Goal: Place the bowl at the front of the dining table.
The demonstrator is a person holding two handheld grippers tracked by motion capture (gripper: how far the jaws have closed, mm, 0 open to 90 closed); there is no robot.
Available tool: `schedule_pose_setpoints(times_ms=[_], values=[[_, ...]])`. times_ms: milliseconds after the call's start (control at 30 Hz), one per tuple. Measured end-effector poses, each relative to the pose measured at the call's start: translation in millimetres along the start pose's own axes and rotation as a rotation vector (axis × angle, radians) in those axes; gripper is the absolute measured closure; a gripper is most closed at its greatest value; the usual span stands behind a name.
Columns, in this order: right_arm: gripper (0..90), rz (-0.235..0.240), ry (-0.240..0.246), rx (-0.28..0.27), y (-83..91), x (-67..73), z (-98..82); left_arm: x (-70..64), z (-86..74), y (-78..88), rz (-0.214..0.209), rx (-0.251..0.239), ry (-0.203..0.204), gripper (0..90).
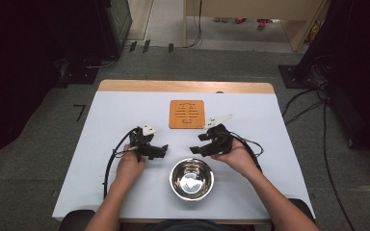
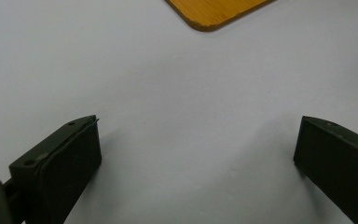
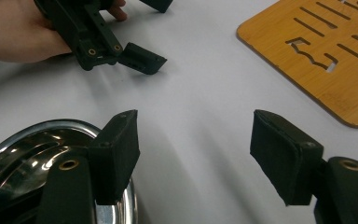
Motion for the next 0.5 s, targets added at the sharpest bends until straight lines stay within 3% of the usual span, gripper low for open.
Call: schedule_pose_setpoints(times_ms=[500], values=[[35.7,0.047,0.046,0.02,-7.5,14.1,-0.2,0.4,-0.2,0.3,-0.001,0.005,-0.006,0.4]])
Point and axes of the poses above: each handheld gripper's, and its own axes: y roughly backward along the jaws, z roughly out of its top, x roughly to its left, the point moved 5 cm from there along -y, roughly forward along the jaws, and after that the axes turned 3 degrees about z, right-handed, at the moved point
